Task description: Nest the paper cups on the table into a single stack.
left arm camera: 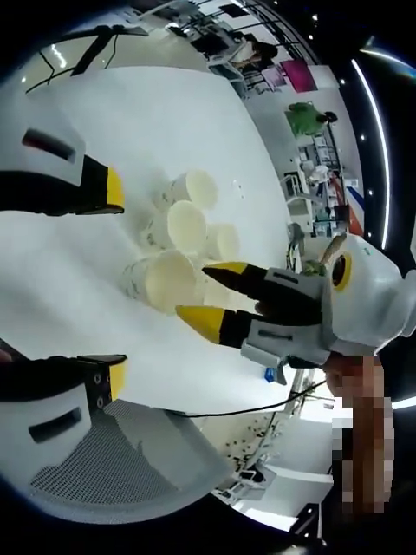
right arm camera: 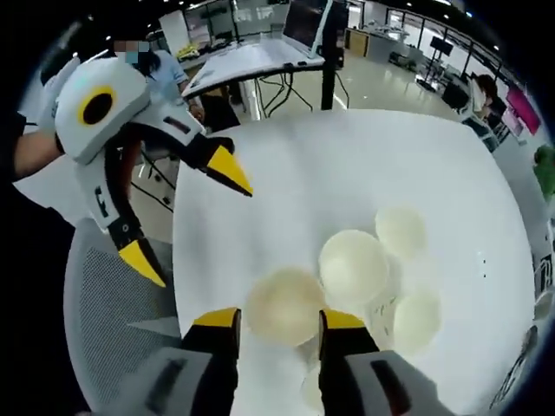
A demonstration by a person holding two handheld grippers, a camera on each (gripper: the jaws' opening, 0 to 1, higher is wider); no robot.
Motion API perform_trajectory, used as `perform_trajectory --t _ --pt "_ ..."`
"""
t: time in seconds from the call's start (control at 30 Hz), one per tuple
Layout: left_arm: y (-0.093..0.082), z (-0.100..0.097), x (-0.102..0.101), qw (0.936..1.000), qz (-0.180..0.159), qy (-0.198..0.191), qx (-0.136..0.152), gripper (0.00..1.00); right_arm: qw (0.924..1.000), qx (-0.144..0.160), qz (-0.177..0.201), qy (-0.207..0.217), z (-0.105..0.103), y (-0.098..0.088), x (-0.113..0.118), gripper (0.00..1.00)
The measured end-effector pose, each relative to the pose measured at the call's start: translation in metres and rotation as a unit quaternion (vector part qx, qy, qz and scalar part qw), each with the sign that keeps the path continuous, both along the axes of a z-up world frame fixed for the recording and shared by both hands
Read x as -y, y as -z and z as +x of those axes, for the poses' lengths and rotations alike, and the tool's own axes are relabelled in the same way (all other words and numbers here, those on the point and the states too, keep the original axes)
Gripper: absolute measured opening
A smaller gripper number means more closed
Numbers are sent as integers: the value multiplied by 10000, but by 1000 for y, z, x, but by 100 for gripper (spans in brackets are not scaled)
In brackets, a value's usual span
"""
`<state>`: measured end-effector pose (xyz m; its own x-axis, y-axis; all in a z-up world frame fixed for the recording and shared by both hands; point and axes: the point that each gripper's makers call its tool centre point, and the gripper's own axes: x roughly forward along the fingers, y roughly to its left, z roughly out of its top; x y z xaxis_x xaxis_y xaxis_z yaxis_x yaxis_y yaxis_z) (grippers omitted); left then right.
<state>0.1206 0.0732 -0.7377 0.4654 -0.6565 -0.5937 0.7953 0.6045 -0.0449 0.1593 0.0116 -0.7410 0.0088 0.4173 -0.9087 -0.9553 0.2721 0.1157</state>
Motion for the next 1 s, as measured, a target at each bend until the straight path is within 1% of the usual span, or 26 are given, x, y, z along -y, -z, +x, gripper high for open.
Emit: perform_trajectory --t 0.03,0.07,0.23,0.27,0.33,0.4,0.47,0.5,0.53,0.6,0.67,0.7,0.73,0.8,0.83,0.87,0.93,0.97,1.0 --pt "0 0 0 10000 -1 4 0 64 9999 -8 58 108 3 -2 2 39" --pt "0 0 0 10000 5 6 4 64 9999 -15 68 128 3 -2 2 40" --pt "0 -1 2 10000 15 14 4 64 9984 -44 271 488 13 -7 8 40" --pt "0 -1 3 10000 20 22 4 64 9975 -45 329 627 16 -7 9 40" --pt "0 -1 4 10000 17 33 -1 64 9961 -32 419 780 11 -13 11 40" --pt "3 1 2 10000 16 32 -7 64 9945 -37 476 930 18 -10 15 41" --pt "4 2 2 10000 10 34 -8 64 9929 -37 542 1062 15 -14 20 42" --pt "4 2 2 10000 14 36 -5 64 9917 -28 559 1158 17 -13 22 44" --pt "0 -1 5 10000 14 41 -5 64 9904 10 583 1257 20 -13 24 46" --pt "-2 -2 6 10000 8 36 -8 64 9856 106 689 1539 27 -15 30 48" --pt "-1 -1 5 10000 9 45 -13 64 9789 95 852 1856 33 -18 35 48" --pt "0 -1 6 10000 8 54 -19 64 9744 110 938 2043 34 -21 40 48" --pt "0 0 6 10000 5 65 -25 64 9733 117 955 2083 35 -22 41 48" --pt "1 1 5 10000 8 75 -22 64 9647 197 1034 2413 44 -22 54 48" --pt "2 1 5 10000 3 69 -27 64 9623 250 1041 2502 45 -23 57 48" --pt "-3 -2 8 10000 -1 69 -26 64 9591 270 1062 2610 45 -23 64 48" --pt "-6 -5 11 10000 -2 67 -25 64 9552 234 1082 2743 46 -20 75 48" --pt "-6 -5 11 10000 1 78 -23 64 9530 227 1085 2819 42 -21 79 48" --pt "-2 -2 8 10000 4 79 -25 64 9514 229 1087 2871 41 -21 83 48"
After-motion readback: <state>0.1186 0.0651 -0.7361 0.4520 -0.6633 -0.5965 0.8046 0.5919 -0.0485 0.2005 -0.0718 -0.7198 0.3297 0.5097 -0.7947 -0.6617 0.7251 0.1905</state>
